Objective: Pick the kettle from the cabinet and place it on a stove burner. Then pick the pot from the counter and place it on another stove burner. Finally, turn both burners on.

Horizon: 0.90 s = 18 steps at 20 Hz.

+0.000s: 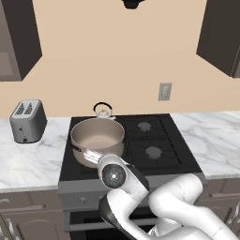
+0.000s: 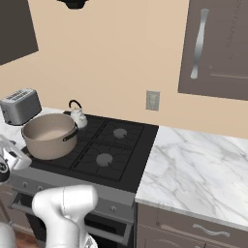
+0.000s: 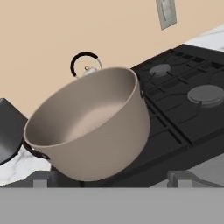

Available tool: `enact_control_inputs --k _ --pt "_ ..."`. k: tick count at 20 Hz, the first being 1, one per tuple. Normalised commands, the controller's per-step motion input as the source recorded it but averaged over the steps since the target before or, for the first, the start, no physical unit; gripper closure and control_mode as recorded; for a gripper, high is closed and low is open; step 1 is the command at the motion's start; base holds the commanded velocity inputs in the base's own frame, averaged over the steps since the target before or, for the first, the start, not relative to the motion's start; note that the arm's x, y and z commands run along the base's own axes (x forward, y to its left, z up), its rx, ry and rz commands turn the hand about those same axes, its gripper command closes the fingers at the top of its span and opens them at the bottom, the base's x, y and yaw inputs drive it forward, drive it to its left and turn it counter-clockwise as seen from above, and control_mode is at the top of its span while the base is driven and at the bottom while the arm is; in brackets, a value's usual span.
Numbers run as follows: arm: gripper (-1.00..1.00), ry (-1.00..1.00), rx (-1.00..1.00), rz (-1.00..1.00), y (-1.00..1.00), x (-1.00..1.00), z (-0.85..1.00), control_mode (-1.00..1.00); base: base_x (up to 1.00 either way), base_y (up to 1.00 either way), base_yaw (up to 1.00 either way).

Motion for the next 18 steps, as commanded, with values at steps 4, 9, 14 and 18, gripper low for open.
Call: enact_control_inputs --k 4,9,14,18 --pt "-1.0 -0.02 0.0 0.0 0.0 -0.23 -0.03 -1.0 0.0 0.0 0.0" --pt "-1.0 -0.04 0.0 0.0 0.0 -0.27 -0.17 -1.0 0.0 0.0 0.0" --pt "-1.0 -0.03 0.0 0.0 0.0 -0.25 -0.24 -1.0 0.0 0.0 0.0" --pt "-1.0 -0.04 0.0 0.0 0.0 -0.2 -0.26 -1.0 0.0 0.0 0.0"
